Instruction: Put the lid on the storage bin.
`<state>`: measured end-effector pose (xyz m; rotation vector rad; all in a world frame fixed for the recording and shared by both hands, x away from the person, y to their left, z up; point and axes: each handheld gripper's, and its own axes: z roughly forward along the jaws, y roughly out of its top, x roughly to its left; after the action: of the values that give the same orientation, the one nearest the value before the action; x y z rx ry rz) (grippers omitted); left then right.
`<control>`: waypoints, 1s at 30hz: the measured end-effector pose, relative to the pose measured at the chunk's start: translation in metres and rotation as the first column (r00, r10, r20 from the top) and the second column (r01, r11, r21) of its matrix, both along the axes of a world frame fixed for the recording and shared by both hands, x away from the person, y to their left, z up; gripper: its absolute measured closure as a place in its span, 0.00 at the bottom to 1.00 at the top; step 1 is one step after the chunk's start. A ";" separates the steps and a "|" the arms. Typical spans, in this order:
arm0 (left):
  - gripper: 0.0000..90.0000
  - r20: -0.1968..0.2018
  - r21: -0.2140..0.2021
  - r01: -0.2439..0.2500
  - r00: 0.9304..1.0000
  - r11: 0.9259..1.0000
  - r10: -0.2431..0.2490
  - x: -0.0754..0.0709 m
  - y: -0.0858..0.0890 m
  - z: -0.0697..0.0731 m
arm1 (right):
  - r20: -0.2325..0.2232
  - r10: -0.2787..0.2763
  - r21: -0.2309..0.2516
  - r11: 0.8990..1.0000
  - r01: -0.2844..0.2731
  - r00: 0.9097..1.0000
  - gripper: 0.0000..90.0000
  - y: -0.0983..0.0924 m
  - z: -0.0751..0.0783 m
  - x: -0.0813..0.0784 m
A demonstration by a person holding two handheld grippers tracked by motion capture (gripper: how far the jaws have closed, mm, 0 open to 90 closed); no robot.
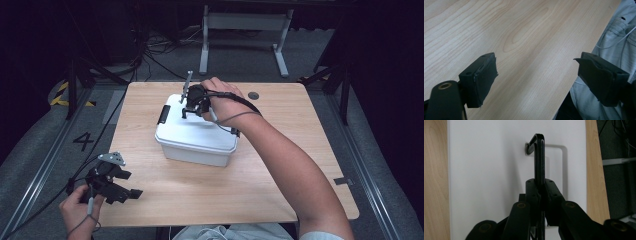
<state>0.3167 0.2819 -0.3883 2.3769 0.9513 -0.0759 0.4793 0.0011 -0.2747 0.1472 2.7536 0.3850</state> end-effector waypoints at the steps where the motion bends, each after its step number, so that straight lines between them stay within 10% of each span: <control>1: 0.18 0.001 0.001 0.000 1.000 1.000 0.000 0.000 0.000 0.000 | 0.008 0.003 -0.003 1.000 -0.003 1.000 0.92 0.000 0.000 0.000; 30: 0.18 -0.003 0.000 0.000 1.000 1.000 0.000 0.000 0.001 -0.001 | 0.049 0.048 -0.022 0.999 -0.047 0.998 0.95 0.004 -0.001 -0.014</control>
<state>0.3170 0.2829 -0.3891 2.3771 0.9531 -0.0789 0.4655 0.0049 -0.2757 0.0657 2.7152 0.3678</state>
